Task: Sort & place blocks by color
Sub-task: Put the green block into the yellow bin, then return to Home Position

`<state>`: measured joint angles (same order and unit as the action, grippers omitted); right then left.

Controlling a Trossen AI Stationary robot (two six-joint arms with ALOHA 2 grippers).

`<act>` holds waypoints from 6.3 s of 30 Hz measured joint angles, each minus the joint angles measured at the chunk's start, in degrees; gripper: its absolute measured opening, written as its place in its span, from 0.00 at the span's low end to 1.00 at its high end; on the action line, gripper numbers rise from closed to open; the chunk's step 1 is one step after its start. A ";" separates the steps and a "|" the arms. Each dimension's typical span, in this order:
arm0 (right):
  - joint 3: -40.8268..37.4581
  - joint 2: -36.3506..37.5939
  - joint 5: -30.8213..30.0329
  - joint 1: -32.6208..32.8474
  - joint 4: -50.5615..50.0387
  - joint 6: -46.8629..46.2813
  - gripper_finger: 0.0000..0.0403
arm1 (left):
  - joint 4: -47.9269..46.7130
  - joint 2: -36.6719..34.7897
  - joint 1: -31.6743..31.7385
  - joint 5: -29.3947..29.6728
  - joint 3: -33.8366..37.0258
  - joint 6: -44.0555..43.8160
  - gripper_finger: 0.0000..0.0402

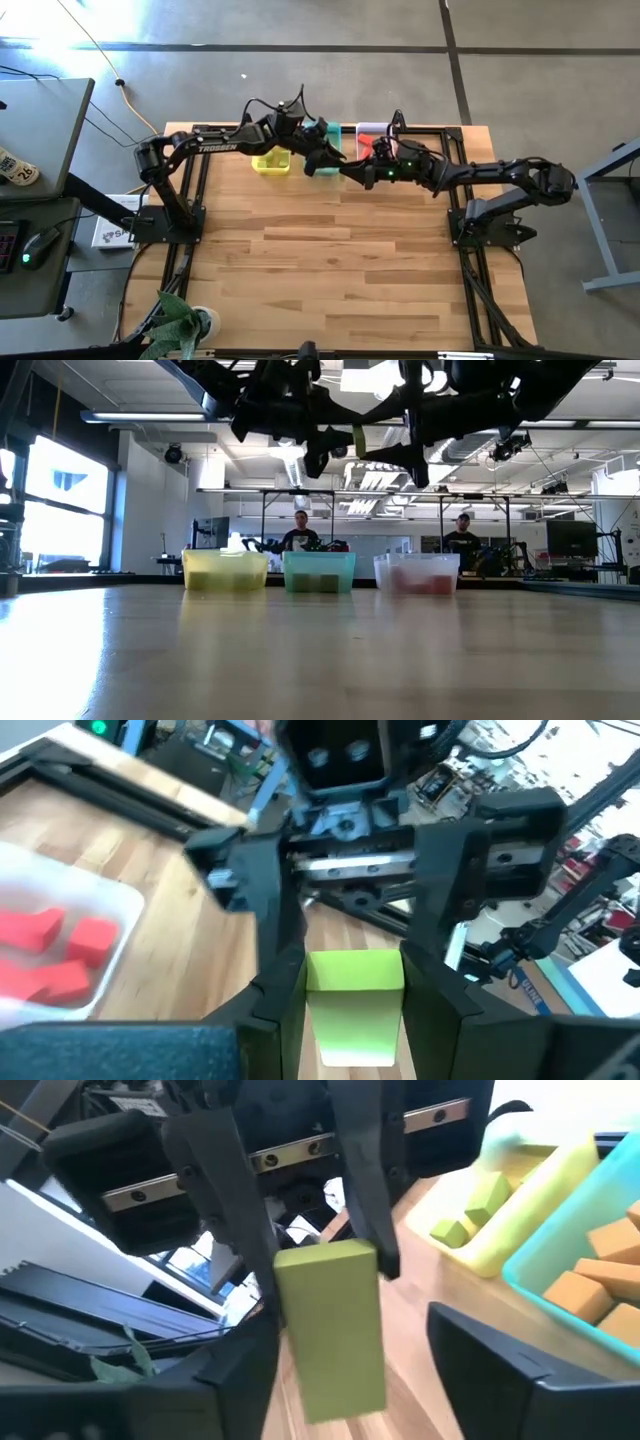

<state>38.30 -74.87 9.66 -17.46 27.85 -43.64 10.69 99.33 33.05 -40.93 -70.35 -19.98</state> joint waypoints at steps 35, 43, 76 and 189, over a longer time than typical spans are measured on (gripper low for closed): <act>0.00 0.02 4.86 -5.07 -5.74 2.69 0.66 | -42.86 -3.34 13.56 51.85 0.00 3.67 0.27; 0.00 0.02 4.84 -5.07 -5.85 1.75 0.66 | -42.61 -3.34 13.53 51.91 0.00 3.67 0.50; 0.04 0.04 2.33 2.32 14.22 2.26 0.66 | -33.80 -15.78 6.27 33.11 -0.04 4.45 0.56; -37.73 72.70 -13.04 10.71 -26.50 5.94 0.66 | -22.83 -98.09 -25.63 43.10 65.51 -4.93 0.56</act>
<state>0.58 -2.17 -3.38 -6.74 1.34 -37.70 -12.14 1.23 7.42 2.17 -4.84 -24.91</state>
